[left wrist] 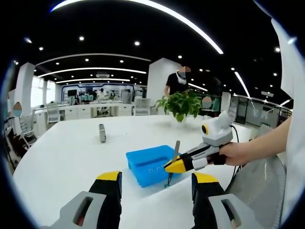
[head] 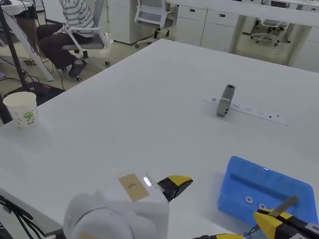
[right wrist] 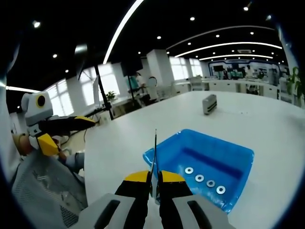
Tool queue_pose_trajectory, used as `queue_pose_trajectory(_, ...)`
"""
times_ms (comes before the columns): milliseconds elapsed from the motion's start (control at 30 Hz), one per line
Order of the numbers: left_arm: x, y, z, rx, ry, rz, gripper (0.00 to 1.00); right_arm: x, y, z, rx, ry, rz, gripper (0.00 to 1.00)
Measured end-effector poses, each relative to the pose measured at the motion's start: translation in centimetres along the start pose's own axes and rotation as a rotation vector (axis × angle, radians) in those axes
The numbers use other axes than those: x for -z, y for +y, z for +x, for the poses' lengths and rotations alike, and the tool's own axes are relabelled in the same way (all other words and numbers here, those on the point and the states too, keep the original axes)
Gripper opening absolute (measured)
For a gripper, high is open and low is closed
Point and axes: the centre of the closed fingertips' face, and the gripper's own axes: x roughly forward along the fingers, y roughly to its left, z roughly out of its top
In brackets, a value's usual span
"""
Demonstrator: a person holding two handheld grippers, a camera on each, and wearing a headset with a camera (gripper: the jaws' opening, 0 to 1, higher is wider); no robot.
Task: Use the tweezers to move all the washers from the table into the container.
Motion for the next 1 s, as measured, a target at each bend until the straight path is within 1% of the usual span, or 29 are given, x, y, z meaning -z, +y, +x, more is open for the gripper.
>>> queue_pose_trajectory(167,0.0,0.0,0.0,0.001,0.002,0.001,0.58,0.2,-0.1,0.2,-0.001,0.003,0.007,0.03)
queue_pose_trajectory(367,0.0,0.0,0.0,-0.001,0.001,-0.002,0.58,0.2,-0.1,0.2,-0.004,-0.010,0.024,0.03)
queue_pose_trajectory(567,0.1,0.0,0.0,0.001,0.004,0.001,0.58,0.2,0.0,0.3,-0.006,-0.009,0.014,0.03)
queue_pose_trajectory(600,0.1,0.0,0.0,0.001,0.005,0.002,0.57,0.3,0.1,0.3,-0.005,-0.004,0.005,0.04)
queue_pose_trajectory(667,0.1,0.0,0.0,0.002,0.006,0.004,0.57,0.7,0.1,0.3,0.003,0.021,-0.046,0.04)
queue_pose_trajectory(733,0.1,0.0,0.0,0.001,0.005,0.002,0.57,0.9,0.0,0.3,0.012,0.040,-0.137,0.04)
queue_pose_trajectory(800,0.1,0.1,0.0,-0.002,0.002,0.000,0.57,1.5,-0.3,0.3,0.031,0.069,-0.206,0.04)
queue_pose_trajectory(833,0.0,0.1,0.0,-0.003,0.001,0.000,0.57,1.7,-0.3,0.4,0.032,0.073,-0.210,0.04)
queue_pose_trajectory(867,0.0,0.1,0.0,-0.003,0.001,-0.001,0.57,1.4,0.0,0.5,0.023,0.044,-0.191,0.04)
queue_pose_trajectory(1000,0.0,0.2,0.0,-0.005,0.001,0.000,0.57,1.3,-0.1,0.7,0.017,0.041,-0.158,0.04)
